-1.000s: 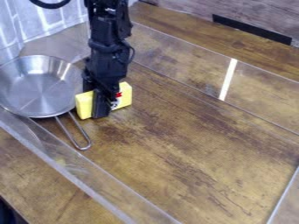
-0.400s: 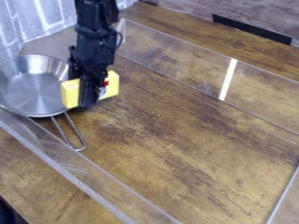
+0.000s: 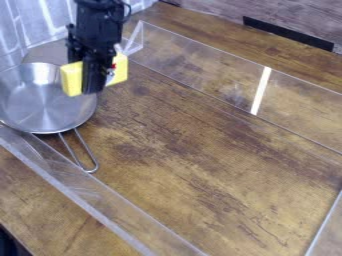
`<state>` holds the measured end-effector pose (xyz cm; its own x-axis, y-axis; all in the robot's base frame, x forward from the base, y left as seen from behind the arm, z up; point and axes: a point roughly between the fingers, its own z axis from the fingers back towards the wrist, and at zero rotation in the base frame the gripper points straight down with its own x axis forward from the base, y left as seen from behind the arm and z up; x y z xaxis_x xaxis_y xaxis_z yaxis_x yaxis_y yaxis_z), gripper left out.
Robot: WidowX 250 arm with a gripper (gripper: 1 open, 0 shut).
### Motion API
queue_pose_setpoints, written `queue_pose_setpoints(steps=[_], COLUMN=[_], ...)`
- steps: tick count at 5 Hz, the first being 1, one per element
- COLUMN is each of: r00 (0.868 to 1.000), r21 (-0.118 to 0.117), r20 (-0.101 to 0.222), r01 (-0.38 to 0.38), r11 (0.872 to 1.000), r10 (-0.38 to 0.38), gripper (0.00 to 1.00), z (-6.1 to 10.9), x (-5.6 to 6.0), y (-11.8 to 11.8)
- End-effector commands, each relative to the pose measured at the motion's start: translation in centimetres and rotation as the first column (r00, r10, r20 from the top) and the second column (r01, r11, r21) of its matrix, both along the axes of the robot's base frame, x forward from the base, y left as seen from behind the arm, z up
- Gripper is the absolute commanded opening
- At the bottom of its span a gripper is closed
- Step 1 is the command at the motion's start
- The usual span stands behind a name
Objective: Put the yellow object in the silver pan
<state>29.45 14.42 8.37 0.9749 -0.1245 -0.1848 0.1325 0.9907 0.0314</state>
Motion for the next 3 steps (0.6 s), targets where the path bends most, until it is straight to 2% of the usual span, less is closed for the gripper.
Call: queue_pose_setpoints(steps=[1, 3], r00=[0.994, 0.996], r21=[0.052, 0.064], r20=[0.105, 0.088], r01=[-0.037, -0.038], r11=[0.998, 0.997], r10=[0.031, 0.032], gripper=[0.0, 0.0], z=[3.9, 3.3], x=[0.3, -0.8], y=[1.5, 2.2])
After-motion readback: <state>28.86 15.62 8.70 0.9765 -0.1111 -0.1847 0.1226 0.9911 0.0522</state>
